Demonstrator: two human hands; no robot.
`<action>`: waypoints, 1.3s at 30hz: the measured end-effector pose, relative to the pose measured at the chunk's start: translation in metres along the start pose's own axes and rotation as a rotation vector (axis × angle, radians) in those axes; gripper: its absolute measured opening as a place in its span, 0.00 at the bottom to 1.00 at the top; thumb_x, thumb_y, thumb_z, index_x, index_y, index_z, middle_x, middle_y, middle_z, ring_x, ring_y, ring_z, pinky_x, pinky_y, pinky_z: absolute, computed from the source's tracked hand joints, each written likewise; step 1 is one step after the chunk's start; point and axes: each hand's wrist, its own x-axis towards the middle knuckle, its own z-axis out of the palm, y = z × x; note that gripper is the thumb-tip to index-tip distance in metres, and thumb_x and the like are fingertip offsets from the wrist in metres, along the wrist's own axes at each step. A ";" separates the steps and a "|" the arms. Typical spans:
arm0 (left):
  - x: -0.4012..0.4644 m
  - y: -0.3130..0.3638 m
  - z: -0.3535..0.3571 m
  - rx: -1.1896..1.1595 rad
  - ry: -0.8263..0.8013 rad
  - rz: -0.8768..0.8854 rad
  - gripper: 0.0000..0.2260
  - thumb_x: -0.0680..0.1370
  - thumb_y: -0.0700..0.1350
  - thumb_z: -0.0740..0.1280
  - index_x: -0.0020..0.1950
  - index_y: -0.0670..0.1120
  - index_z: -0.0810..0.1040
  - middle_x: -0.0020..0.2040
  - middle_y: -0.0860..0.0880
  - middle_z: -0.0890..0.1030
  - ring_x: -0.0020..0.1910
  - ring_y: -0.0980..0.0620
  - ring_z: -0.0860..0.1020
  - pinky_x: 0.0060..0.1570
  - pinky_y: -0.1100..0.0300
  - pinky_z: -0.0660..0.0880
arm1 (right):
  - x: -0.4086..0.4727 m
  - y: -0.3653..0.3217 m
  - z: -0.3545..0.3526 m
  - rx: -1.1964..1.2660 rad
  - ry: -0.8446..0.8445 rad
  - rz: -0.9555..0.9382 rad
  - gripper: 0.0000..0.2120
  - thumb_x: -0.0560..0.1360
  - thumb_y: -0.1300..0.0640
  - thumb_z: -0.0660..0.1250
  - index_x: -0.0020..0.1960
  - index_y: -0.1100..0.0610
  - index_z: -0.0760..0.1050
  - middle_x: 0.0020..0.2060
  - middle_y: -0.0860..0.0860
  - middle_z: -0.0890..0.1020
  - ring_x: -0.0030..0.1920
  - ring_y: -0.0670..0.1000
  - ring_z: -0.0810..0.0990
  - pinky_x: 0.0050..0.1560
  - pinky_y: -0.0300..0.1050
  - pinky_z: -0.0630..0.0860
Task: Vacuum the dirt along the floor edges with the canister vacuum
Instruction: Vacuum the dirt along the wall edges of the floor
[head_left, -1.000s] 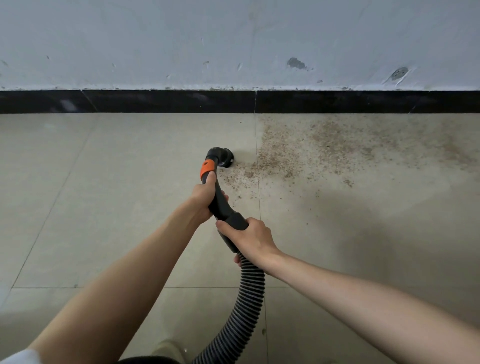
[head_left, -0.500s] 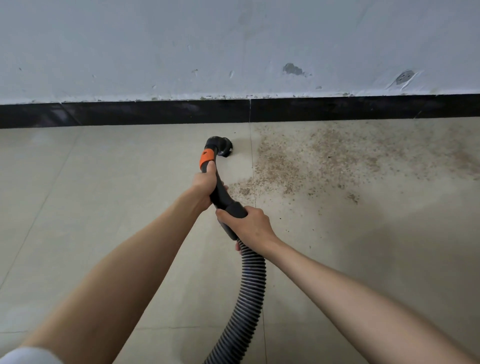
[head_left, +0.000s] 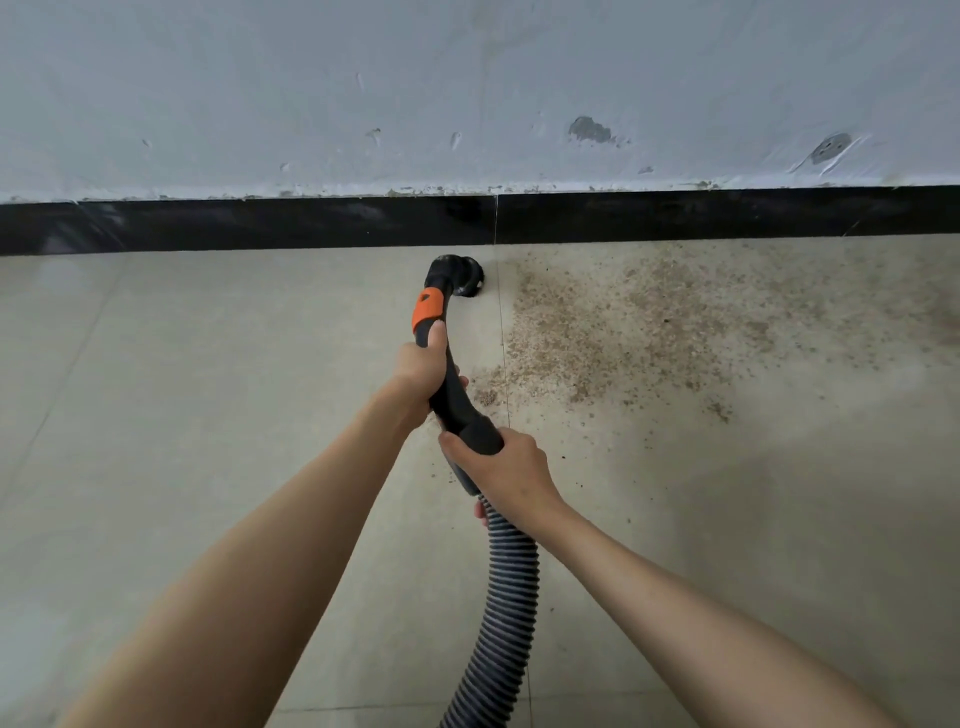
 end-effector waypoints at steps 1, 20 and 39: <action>-0.006 -0.007 -0.001 0.001 -0.011 0.000 0.18 0.82 0.55 0.56 0.58 0.40 0.66 0.39 0.45 0.73 0.31 0.49 0.75 0.31 0.57 0.74 | -0.009 0.005 0.000 -0.002 -0.003 0.005 0.18 0.72 0.45 0.72 0.32 0.55 0.70 0.19 0.45 0.73 0.21 0.50 0.76 0.24 0.37 0.73; -0.119 -0.010 -0.027 -0.016 -0.309 -0.126 0.17 0.82 0.52 0.57 0.59 0.39 0.62 0.43 0.41 0.75 0.39 0.46 0.77 0.47 0.51 0.74 | -0.133 -0.020 -0.008 0.102 0.027 0.138 0.21 0.72 0.42 0.72 0.38 0.59 0.72 0.28 0.52 0.77 0.24 0.52 0.77 0.28 0.42 0.76; -0.093 -0.006 -0.010 0.013 -0.252 -0.037 0.19 0.81 0.54 0.58 0.59 0.38 0.64 0.44 0.42 0.75 0.39 0.46 0.76 0.39 0.53 0.75 | -0.101 -0.016 -0.014 0.102 0.001 0.112 0.19 0.72 0.42 0.72 0.41 0.59 0.73 0.30 0.53 0.78 0.24 0.52 0.78 0.27 0.42 0.76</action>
